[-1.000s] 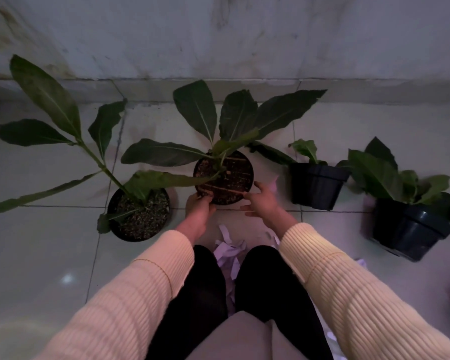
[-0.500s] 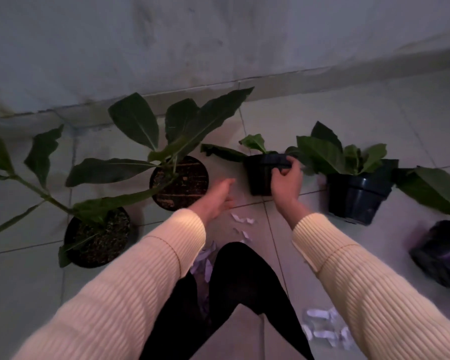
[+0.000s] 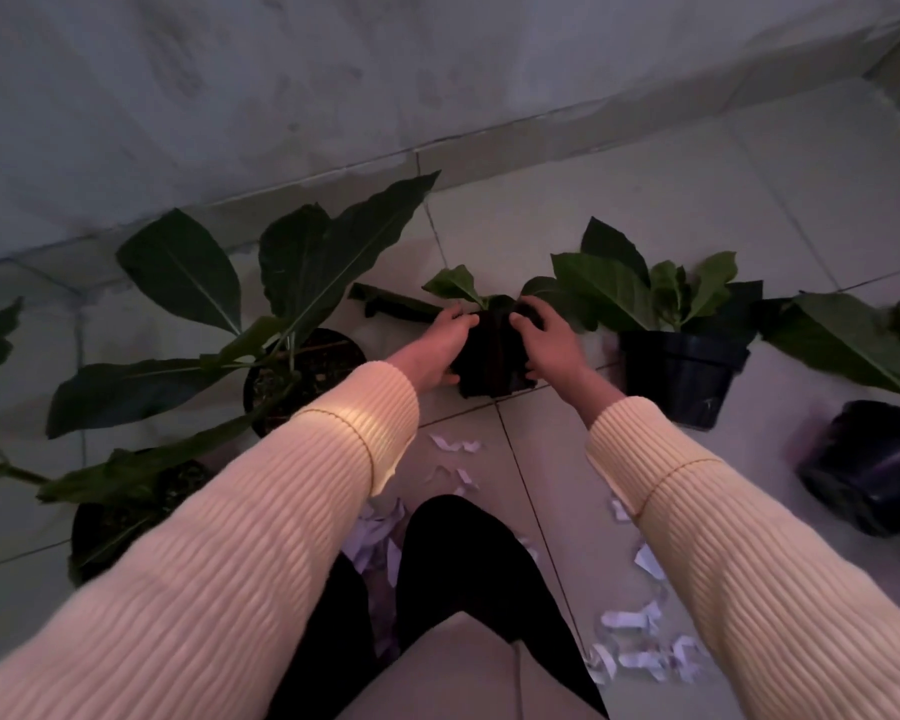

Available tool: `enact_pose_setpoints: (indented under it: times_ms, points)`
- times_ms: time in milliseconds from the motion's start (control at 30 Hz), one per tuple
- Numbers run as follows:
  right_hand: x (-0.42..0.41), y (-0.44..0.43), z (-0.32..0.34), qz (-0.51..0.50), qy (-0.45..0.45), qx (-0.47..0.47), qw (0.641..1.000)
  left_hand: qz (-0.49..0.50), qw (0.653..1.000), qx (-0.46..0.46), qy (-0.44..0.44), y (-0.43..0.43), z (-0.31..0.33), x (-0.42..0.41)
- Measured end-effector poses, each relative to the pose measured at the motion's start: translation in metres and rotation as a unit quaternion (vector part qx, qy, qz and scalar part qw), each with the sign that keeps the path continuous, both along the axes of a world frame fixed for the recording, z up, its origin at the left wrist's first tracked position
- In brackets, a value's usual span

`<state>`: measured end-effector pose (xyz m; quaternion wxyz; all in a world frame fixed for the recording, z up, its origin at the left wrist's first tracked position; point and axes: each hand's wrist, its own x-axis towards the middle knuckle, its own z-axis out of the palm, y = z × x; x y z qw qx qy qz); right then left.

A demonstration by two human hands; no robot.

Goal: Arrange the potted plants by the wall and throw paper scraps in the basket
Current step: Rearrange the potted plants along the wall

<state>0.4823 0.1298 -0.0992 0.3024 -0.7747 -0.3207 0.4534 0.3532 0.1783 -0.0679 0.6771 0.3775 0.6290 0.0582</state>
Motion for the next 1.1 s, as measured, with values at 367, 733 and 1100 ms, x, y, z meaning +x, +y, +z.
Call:
enact_pose_setpoints:
  times_ms: [367, 733, 1100]
  points:
    - [-0.007, -0.025, 0.002, -0.136, 0.059, 0.047, 0.988, 0.077, 0.996, 0.019, -0.03, -0.027, -0.002, -0.011]
    - [-0.023, -0.043, -0.017, -0.146, 0.09, 0.043, 0.984, 0.103, 0.992, 0.033, -0.06, -0.047, -0.026, -0.032]
    - [-0.036, -0.052, -0.041, -0.14, 0.05, -0.007, 0.989, 0.088, 0.994, 0.017, -0.059, -0.047, -0.014, -0.04]
